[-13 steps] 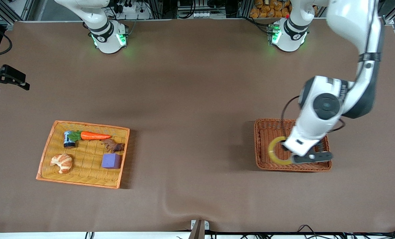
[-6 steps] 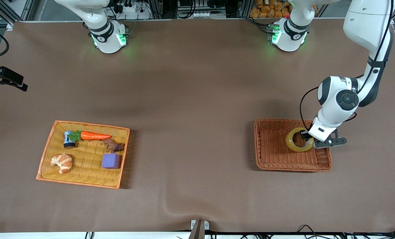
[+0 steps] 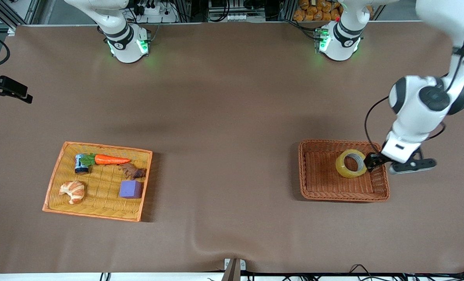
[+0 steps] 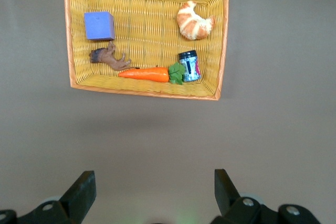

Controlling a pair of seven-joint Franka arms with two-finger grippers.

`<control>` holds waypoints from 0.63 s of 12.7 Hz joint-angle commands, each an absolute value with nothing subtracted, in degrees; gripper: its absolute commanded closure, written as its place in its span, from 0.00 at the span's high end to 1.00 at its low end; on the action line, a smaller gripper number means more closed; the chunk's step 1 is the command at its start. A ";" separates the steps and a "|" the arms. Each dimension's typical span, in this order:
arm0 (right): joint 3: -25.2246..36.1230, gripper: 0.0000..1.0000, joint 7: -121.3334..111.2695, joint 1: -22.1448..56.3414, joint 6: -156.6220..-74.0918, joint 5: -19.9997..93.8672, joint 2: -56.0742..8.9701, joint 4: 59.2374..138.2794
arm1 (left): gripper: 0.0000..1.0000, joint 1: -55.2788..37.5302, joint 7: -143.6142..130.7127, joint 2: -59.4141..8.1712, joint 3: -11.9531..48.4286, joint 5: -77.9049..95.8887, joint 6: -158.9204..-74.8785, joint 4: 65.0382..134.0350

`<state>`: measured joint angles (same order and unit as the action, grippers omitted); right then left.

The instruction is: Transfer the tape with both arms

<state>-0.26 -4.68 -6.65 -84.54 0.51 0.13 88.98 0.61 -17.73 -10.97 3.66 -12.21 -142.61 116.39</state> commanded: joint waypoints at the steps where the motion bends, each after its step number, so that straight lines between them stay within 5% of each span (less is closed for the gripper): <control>1: -0.97 1.00 -3.87 -8.43 -83.67 -0.09 1.05 88.24 | 1.00 0.97 -17.75 -5.45 7.02 -10.82 -120.78 105.19; 3: -1.05 1.00 -3.78 -8.79 -83.76 -0.09 0.97 87.89 | 1.00 0.97 -16.88 -5.71 7.64 -9.15 -104.39 93.82; 8: -1.05 1.00 -3.78 -8.44 -84.02 0.18 0.70 87.89 | 1.00 3.95 -10.30 -5.01 7.30 -1.15 -90.37 86.14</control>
